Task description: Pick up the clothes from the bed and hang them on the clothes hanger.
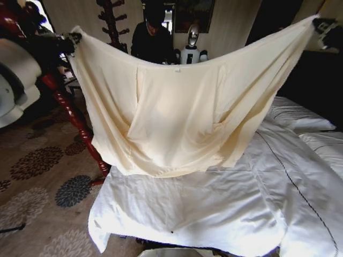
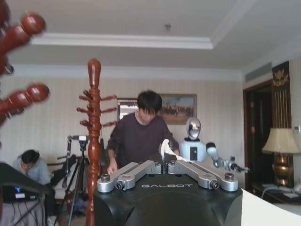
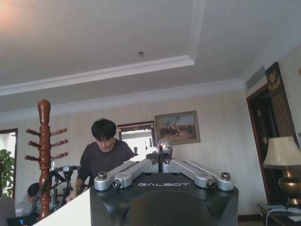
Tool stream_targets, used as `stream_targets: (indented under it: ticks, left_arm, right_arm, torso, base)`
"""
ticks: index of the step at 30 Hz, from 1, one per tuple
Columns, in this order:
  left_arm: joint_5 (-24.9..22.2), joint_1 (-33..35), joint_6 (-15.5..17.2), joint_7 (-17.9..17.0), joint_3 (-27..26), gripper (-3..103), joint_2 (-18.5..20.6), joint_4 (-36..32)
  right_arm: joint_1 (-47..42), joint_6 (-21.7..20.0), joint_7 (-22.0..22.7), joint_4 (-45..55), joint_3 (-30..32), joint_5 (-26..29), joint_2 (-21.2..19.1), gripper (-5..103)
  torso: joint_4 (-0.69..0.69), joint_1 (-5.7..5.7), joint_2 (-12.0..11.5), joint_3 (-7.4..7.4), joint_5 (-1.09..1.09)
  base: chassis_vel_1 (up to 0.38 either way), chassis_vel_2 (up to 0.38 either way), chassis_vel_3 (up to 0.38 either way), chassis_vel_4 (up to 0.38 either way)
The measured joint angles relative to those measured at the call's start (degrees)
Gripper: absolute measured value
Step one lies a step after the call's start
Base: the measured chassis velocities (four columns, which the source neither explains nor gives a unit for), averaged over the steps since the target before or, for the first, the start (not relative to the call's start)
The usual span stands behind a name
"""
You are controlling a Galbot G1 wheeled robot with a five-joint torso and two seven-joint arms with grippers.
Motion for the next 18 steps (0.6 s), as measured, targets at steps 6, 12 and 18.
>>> stream_targets:
  ticks: [6,12,18]
  left_arm:
    - [4.9,6.7,-0.5,-1.3,1.4,1,-4.5,0.1]
    - [11.3,12.8,-1.2,-1.6,3.7,1,-9.7,2.1]
    - [18.0,16.8,-1.3,-0.3,7.2,1,-15.4,7.8]
  right_arm:
    - [-8.6,0.0,-0.4,1.9,-0.7,-6.3,3.9,0]
    - [-17.1,1.0,-4.2,0.9,-2.4,-16.1,8.7,0]
    - [-19.1,3.1,-7.5,-4.5,-10.0,-24.6,14.9,0]
  torso:
    - [0.03,0.0,0.0,0.0,-0.04]
    - [0.01,0.0,0.0,0.0,-0.02]
    - [0.03,0.0,0.0,0.0,-0.03]
  base:
    - [0.0,0.0,0.0,0.0]
    - [0.0,0.0,0.0,0.0]
    - [0.0,0.0,0.0,0.0]
